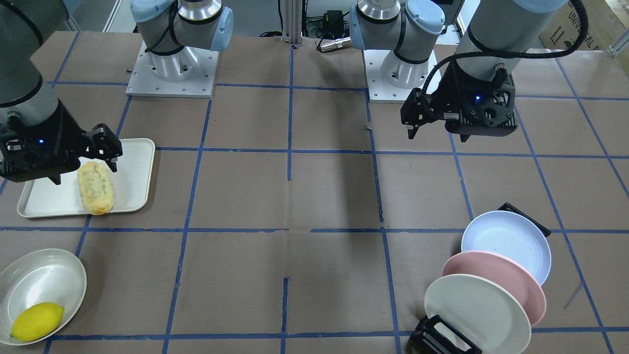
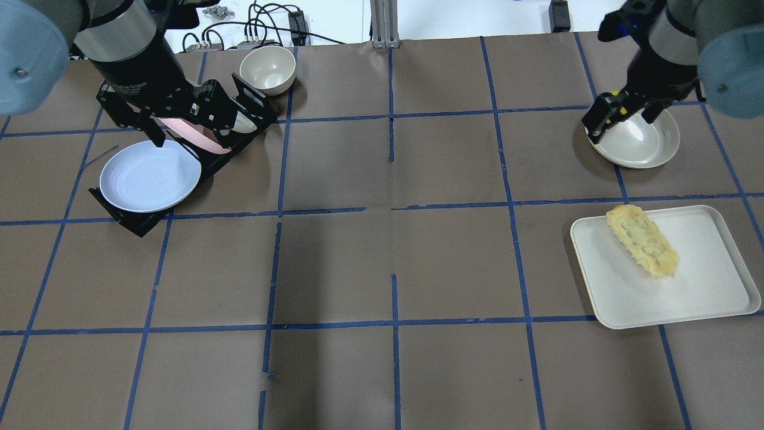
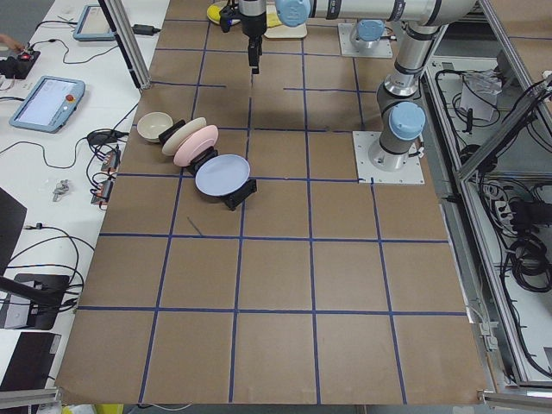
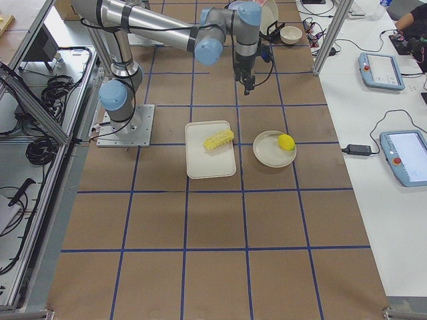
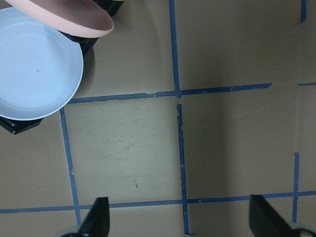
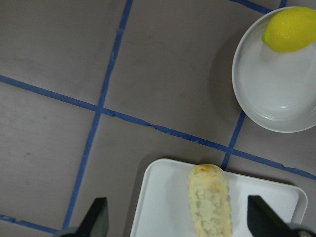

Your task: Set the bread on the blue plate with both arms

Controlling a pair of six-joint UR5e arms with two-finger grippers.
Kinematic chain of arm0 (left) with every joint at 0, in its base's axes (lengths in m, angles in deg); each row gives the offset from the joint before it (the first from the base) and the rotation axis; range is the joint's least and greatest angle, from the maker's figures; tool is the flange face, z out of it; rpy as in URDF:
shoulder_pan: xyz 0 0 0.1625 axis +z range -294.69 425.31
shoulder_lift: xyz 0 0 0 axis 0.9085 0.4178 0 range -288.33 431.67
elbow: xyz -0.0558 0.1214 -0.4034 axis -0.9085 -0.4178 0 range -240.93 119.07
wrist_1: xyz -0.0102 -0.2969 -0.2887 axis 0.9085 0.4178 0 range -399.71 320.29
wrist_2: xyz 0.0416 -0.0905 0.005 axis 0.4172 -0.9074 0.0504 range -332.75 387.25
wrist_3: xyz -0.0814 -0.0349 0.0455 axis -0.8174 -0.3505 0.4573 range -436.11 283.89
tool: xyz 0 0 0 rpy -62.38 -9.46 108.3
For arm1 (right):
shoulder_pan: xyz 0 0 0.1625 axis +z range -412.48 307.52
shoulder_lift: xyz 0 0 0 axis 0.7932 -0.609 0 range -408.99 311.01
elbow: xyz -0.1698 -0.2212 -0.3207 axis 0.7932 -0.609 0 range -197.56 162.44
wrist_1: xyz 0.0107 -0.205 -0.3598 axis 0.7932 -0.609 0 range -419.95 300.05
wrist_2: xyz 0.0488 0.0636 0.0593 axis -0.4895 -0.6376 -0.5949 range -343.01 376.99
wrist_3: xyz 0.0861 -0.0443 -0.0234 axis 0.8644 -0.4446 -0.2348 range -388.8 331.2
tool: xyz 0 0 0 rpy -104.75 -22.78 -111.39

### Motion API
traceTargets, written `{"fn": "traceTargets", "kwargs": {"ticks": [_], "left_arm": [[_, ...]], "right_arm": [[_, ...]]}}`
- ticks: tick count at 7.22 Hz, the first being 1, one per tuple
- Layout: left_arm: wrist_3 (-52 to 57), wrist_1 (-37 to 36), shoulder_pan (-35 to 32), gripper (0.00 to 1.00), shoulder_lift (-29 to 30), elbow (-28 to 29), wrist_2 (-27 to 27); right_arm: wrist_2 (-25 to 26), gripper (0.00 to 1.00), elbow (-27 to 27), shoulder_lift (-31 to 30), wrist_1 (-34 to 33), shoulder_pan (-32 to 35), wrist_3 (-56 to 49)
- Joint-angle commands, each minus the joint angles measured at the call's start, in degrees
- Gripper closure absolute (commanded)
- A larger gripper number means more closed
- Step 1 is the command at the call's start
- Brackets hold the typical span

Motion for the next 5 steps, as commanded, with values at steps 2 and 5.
{"fn": "traceTargets", "kwargs": {"ticks": [2, 5], "left_arm": [[0.0, 0.01, -0.04, 0.0, -0.17, 0.1, 0.0], [0.61, -0.25, 0.31, 0.0, -0.17, -0.25, 0.26]], "right_arm": [[0.35, 0.01, -8.03, 1.56, 7.06, 11.46, 13.42], [0.17, 0.0, -7.32, 2.09, 7.24, 12.1, 14.15]]}}
